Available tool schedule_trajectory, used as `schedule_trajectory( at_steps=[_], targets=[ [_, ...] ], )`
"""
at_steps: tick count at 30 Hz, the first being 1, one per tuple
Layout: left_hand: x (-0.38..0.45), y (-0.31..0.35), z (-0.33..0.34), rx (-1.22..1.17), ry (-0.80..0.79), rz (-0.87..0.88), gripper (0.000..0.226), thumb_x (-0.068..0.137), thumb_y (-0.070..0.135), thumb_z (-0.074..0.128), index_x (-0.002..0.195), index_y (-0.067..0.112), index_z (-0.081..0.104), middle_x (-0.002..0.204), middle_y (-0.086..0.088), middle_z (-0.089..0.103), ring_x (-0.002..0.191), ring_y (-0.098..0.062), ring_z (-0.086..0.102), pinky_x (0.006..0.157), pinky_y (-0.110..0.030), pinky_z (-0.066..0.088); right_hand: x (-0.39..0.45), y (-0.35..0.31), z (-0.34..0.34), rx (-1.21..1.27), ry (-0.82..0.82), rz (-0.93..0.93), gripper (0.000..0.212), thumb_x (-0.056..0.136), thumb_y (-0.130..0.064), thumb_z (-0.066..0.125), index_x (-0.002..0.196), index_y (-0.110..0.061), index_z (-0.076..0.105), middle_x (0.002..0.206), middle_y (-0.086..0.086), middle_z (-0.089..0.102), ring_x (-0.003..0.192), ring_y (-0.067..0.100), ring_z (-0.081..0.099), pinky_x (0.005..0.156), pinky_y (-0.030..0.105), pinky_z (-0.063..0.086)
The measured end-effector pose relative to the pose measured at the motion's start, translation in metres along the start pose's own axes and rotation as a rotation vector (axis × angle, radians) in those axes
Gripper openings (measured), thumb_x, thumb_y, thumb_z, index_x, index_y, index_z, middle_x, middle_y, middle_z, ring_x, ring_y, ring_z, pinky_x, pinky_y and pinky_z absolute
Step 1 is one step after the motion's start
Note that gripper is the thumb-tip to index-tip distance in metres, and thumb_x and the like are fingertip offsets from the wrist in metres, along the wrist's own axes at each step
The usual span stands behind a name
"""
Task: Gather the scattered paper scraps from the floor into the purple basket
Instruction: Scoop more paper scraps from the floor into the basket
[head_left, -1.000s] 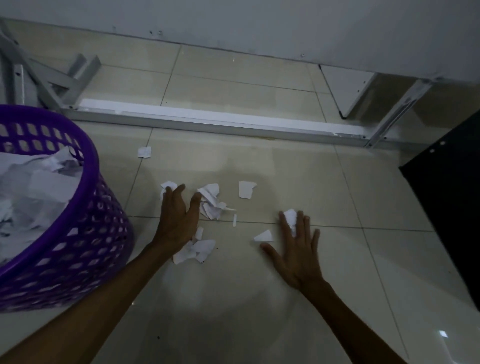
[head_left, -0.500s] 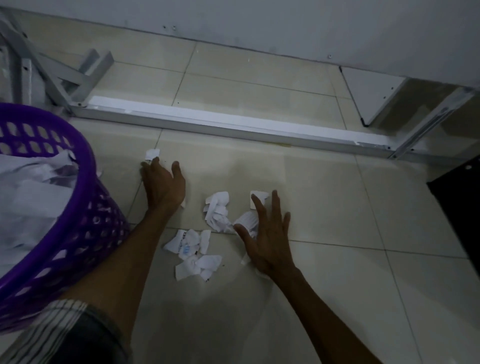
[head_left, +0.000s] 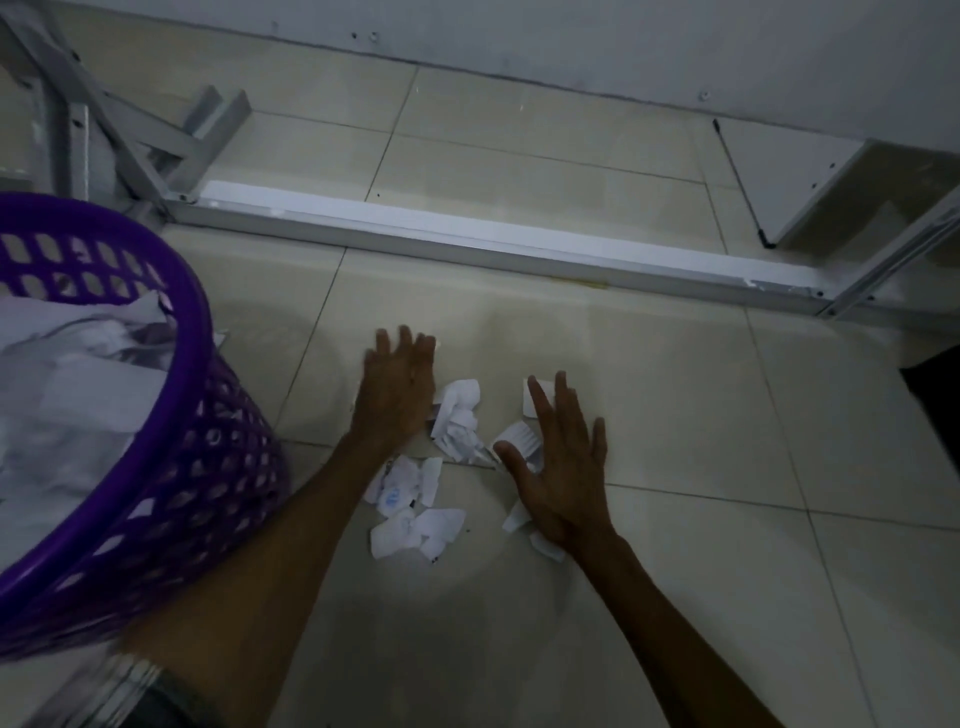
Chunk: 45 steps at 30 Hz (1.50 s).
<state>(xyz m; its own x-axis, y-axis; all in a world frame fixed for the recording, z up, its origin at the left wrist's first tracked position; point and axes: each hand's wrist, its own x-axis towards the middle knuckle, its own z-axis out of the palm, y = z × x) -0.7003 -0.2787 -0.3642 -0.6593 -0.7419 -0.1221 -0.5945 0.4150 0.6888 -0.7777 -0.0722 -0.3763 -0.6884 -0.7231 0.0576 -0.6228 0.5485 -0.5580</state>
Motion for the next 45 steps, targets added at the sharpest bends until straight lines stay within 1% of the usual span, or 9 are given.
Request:
schedule_trajectory(
  at_steps=[9,15,20,27,30,33,39,43,45],
  targets=[
    [-0.086,-0.003,-0.001,-0.144,-0.187,-0.044,0.050,0.103,0.049,0.023,0.151,0.033,0.028,0.163,0.001,0.009,0.149,-0.019,0.003,0.118,-0.035,0.002,0.001,-0.027,0.006,-0.155,-0.261,-0.232,0.071,0.095,-0.066,0.028,0.156,-0.032,0.018,0.164,-0.010,0.009,0.152,0.020,-0.004,0.120,0.055,-0.001],
    [-0.116,-0.021,-0.025,-0.307,-0.107,0.121,0.030,0.104,0.030,0.039,0.121,0.025,0.063,0.130,0.005,0.061,0.125,-0.015,0.053,0.108,-0.035,0.041,-0.062,-0.019,-0.007,0.129,-0.003,-0.206,0.054,0.094,-0.063,0.043,0.131,-0.025,0.055,0.155,-0.009,0.037,0.145,0.008,0.029,0.120,0.046,0.019],
    [-0.151,-0.048,-0.024,-0.236,0.023,0.095,0.044,0.102,0.039,0.038,0.145,0.029,0.041,0.156,0.007,0.031,0.146,-0.007,0.021,0.121,-0.039,0.015,-0.093,-0.004,-0.018,0.134,-0.012,0.041,0.086,0.076,-0.084,0.045,0.149,-0.047,0.017,0.163,-0.014,0.003,0.150,0.003,0.002,0.124,0.042,0.004],
    [-0.171,-0.053,-0.020,-0.169,-0.127,0.091,0.058,0.102,0.014,0.041,0.153,0.020,0.013,0.158,0.008,0.005,0.145,-0.009,-0.002,0.116,-0.025,0.003,-0.073,-0.044,0.016,0.001,-0.127,-0.223,0.112,0.063,-0.091,0.051,0.155,-0.043,0.007,0.165,0.002,-0.012,0.152,0.024,-0.011,0.118,0.059,-0.002],
    [-0.169,-0.055,-0.028,-0.102,-0.176,0.122,0.058,0.101,0.013,0.044,0.152,0.014,0.016,0.156,0.005,0.009,0.143,-0.010,0.003,0.117,-0.028,0.008,-0.072,-0.056,0.036,-0.100,-0.135,-0.258,0.118,0.058,-0.097,0.043,0.155,-0.040,0.009,0.165,0.008,-0.007,0.152,0.030,-0.010,0.115,0.067,-0.001],
    [-0.163,-0.058,-0.039,-0.191,-0.179,0.160,0.050,0.098,0.010,0.052,0.145,0.006,0.038,0.151,-0.006,0.037,0.142,-0.018,0.031,0.120,-0.038,0.021,-0.076,-0.063,0.052,-0.102,-0.109,-0.296,0.121,0.056,-0.098,0.042,0.156,-0.033,0.019,0.165,0.012,0.005,0.152,0.032,-0.003,0.116,0.066,-0.002],
    [-0.160,-0.058,-0.037,-0.274,0.003,0.049,0.046,0.082,0.020,0.075,0.125,0.031,0.063,0.122,0.017,0.062,0.111,0.001,0.056,0.097,-0.019,0.042,-0.077,-0.071,0.063,0.142,0.024,-0.379,0.069,0.082,-0.057,0.069,0.133,-0.012,0.061,0.147,0.016,0.046,0.140,0.032,0.038,0.117,0.053,0.025],
    [-0.167,-0.053,-0.033,-0.382,-0.030,0.092,0.039,0.090,-0.003,0.059,0.126,0.012,0.061,0.131,-0.008,0.061,0.126,-0.020,0.053,0.108,-0.041,0.042,-0.077,-0.065,0.063,0.266,0.043,-0.299,0.037,0.086,-0.032,0.072,0.117,-0.012,0.071,0.125,0.012,0.063,0.119,0.027,0.052,0.104,0.018,0.033],
    [-0.170,-0.056,-0.033,-0.316,-0.003,0.124,0.043,0.089,-0.013,0.053,0.128,0.005,0.058,0.133,-0.011,0.059,0.128,-0.023,0.053,0.111,-0.037,0.039,-0.071,-0.066,0.061,0.333,0.038,-0.235,0.021,0.084,-0.016,0.072,0.102,-0.006,0.075,0.109,0.016,0.069,0.103,0.035,0.061,0.096,0.022,0.040]
  ],
)
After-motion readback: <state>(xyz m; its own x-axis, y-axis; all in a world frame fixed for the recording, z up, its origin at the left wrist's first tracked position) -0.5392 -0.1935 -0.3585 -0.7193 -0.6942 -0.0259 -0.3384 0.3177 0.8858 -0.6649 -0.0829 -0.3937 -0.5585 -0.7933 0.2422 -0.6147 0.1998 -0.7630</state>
